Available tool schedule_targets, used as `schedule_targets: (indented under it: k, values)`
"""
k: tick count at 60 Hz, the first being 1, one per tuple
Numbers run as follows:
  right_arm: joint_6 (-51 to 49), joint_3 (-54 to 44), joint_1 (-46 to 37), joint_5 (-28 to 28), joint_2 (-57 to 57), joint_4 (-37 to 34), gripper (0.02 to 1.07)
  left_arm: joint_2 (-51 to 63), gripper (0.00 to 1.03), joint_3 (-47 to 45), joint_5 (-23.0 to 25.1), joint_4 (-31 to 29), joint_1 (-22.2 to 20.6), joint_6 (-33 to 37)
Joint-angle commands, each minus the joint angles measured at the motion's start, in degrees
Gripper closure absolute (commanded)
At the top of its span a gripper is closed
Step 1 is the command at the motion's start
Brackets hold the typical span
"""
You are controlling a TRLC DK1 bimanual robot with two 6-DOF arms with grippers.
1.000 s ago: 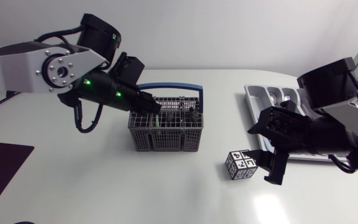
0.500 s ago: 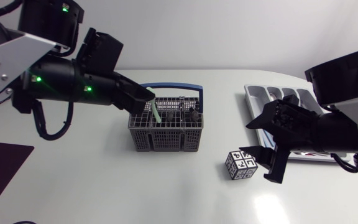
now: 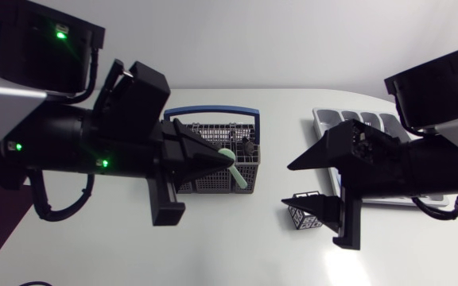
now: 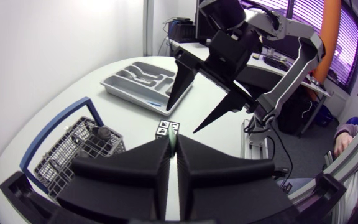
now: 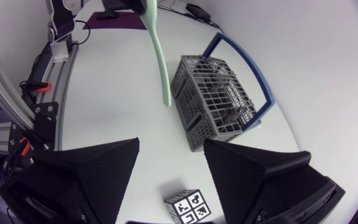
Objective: Transfer all utensils from the basket to the drawer tray.
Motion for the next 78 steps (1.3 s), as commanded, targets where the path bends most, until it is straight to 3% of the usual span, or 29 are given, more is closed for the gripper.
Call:
schedule_targets:
  k: [1,13,23,34,41,49,56,62,64,68,69,71,73,74,78]
  values:
    - [2.5,1.0,2.3,-1.6,0.8,0.1,0.31,2.7,1.0,-0.4,1.9,-0.3,-1.4,1.4]
    - [3.9,1.0,4.0,-7.9,2.2,0.6,0.33,7.2,1.0,1.8,4.1,-1.1,-4.5,1.3]
    - [3.9,0.3,4.1,-12.4,2.9,1.9,0.55,9.0,1.0,3.6,6.3,-1.1,-5.1,0.6]
    - [3.5,-1.5,4.3,-13.3,4.0,3.6,0.79,10.3,1.0,5.4,6.4,-1.3,-5.2,0.2]
    - [2.9,-2.0,4.3,-13.4,4.4,3.6,0.87,10.3,1.0,6.0,6.4,-1.4,-5.2,0.1]
    - [2.5,-2.5,4.1,-13.4,4.7,3.6,0.88,10.3,1.0,6.4,6.6,-1.4,-4.8,-0.2]
    - [2.2,-2.5,4.1,-13.5,5.7,3.6,1.02,10.3,1.0,6.5,6.6,-1.4,-4.8,-0.1]
    - [1.8,-2.5,3.6,-13.4,6.9,3.3,1.02,10.3,1.0,7.1,6.7,-1.4,-4.4,-0.3]
    - [1.8,-2.6,3.6,-13.4,6.9,3.2,1.02,10.3,0.96,7.3,6.7,-1.4,-3.9,-0.3]
    - [1.8,-2.8,3.5,-13.4,6.5,2.8,1.02,10.3,0.73,8.0,6.6,-1.4,-3.4,-1.0]
    - [1.7,-2.8,3.5,-13.4,6.4,2.6,1.02,10.4,0.57,8.5,6.6,-1.4,-2.8,-1.6]
    - [1.4,-2.8,3.4,-13.4,6.4,2.2,1.02,10.6,0.44,8.9,6.6,-1.5,-2.6,-1.8]
    - [1.1,-2.8,3.2,-13.2,6.4,1.9,1.02,10.8,0.36,9.3,6.6,-1.6,-2.3,-2.1]
    - [1.0,-2.9,3.0,-13.1,6.4,1.6,1.02,11.0,0.27,9.9,6.6,-1.7,-2.1,-2.4]
    - [0.4,-3.3,2.2,-12.8,6.4,1.2,1.02,11.1,0.12,10.9,6.6,-1.6,-1.2,-2.8]
